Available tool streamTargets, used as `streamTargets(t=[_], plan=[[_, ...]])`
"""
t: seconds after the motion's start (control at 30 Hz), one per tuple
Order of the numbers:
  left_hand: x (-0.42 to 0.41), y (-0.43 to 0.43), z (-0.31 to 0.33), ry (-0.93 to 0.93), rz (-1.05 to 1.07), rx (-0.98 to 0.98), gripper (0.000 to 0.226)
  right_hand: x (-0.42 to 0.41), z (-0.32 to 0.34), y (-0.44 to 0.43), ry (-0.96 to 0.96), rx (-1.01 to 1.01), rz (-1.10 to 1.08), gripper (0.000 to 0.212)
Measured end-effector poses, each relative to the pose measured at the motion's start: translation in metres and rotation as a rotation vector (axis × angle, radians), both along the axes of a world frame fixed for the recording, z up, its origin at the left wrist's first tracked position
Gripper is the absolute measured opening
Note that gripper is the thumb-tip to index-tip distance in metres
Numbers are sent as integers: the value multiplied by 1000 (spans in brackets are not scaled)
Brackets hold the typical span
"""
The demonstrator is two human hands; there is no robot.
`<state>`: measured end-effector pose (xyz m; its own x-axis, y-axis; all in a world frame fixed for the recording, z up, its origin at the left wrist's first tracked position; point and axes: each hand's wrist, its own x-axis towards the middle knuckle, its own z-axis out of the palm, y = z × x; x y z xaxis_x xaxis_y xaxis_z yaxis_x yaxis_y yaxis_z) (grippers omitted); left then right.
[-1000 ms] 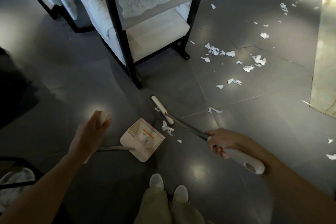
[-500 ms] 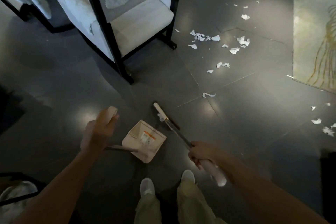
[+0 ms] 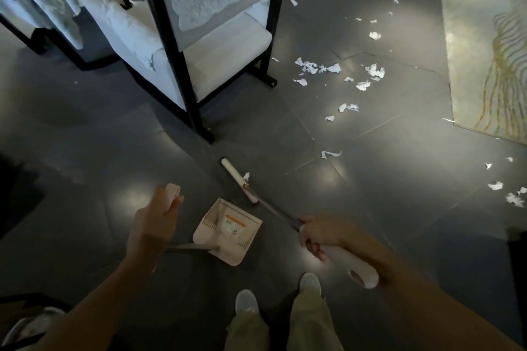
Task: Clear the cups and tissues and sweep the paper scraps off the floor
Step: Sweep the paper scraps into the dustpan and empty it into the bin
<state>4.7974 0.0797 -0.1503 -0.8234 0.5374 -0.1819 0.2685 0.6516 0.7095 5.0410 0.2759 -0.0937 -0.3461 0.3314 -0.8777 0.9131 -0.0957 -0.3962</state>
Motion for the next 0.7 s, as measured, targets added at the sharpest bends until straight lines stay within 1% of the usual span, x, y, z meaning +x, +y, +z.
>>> streamTargets(t=[0.03, 0.1, 0.17, 0.23, 0.33, 0.4, 0.43, 0.5, 0.6, 0.7], plan=[[-2, -3, 1, -1, 11, 10, 19, -9, -5, 4, -5, 20, 2, 38], [-9, -5, 2, -4, 40, 33, 13, -31, -19, 11, -14, 55, 41, 36], [-13, 0, 1, 6, 43, 47, 11, -46, -36, 18, -24, 95, 87, 32], [-22, 8, 0, 15, 49, 19, 10, -60, -53, 20, -57, 138, 162, 23], [-36, 23, 3, -4, 83, 0, 16, -74, -70, 12, -79, 91, 187, 16], [-43, 33, 6, 36, 69, -34, 18, -78, -71, 8, -81, -38, 114, 13], [-43, 37, 8, 59, 59, -54, 19, -76, -66, 7, -82, -131, 14, 16], [-45, 45, 11, 73, 35, -71, 21, -70, -55, 8, -14, -269, -173, 22], [-49, 54, 15, 64, 10, -68, 21, -61, -44, 12, 81, -320, -283, 17], [-53, 61, 18, 44, 24, -44, 18, -68, -39, 27, 108, -341, -335, 16]])
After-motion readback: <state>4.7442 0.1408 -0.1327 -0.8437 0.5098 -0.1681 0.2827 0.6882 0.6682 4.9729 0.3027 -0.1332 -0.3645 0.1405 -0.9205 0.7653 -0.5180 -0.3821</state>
